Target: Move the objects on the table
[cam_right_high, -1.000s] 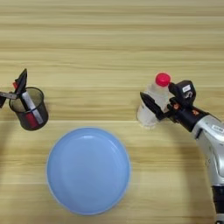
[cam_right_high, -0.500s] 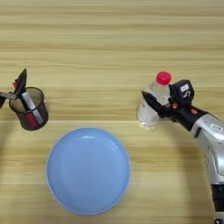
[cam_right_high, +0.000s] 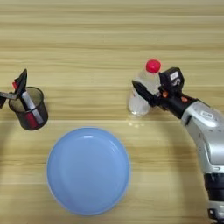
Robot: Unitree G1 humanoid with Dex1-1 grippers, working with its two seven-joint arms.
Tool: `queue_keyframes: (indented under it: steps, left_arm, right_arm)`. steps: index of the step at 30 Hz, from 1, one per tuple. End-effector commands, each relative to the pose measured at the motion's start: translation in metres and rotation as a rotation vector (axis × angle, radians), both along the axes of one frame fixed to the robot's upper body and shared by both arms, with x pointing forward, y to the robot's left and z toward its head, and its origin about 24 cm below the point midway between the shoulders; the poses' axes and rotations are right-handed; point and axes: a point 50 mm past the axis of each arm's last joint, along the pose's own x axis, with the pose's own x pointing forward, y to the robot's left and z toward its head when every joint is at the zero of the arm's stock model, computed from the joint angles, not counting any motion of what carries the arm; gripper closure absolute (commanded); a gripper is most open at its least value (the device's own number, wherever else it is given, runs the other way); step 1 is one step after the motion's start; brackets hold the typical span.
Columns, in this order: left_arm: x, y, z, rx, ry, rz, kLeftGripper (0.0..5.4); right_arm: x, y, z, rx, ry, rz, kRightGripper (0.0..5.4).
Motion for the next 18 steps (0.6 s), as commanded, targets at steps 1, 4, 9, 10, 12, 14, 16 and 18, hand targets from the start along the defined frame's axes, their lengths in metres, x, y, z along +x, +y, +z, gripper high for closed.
queue_keyframes:
  steps: [1, 4, 9, 10, 12, 14, 16, 18]
  left_arm:
    - [0.002, -0.002, 0.003, 0.005, -0.018, -0.012, 0.0]
    - [0.002, -0.002, 0.003, 0.004, -0.019, -0.012, 0.0]
    - [0.002, -0.002, 0.003, 0.003, -0.021, -0.013, 0.0]
    - [0.002, -0.003, 0.003, 0.003, -0.021, -0.013, 0.0]
    - [0.003, -0.003, 0.003, 0.003, -0.022, -0.014, 0.0]
    - [0.003, -0.003, 0.003, 0.003, -0.024, -0.015, 0.0]
    - [0.003, -0.002, 0.004, 0.004, -0.025, -0.015, 0.0]
    - [0.004, -0.002, 0.004, 0.004, -0.026, -0.015, 0.0]
  right_arm:
    - [0.014, 0.012, 0.016, -0.018, -0.056, 0.02, 2.25]
    - [0.021, 0.016, 0.016, -0.02, -0.057, 0.017, 2.25]
    - [0.033, 0.018, 0.013, -0.027, -0.061, -0.007, 2.26]
    - [0.035, 0.019, 0.011, -0.027, -0.06, -0.014, 2.26]
    - [0.039, 0.02, 0.008, -0.028, -0.058, -0.025, 2.27]
    - [0.043, 0.022, 0.004, -0.031, -0.054, -0.034, 2.27]
    - [0.046, 0.023, -0.001, -0.032, -0.048, -0.044, 2.27]
    - [0.049, 0.024, -0.006, -0.03, -0.042, -0.055, 2.27]
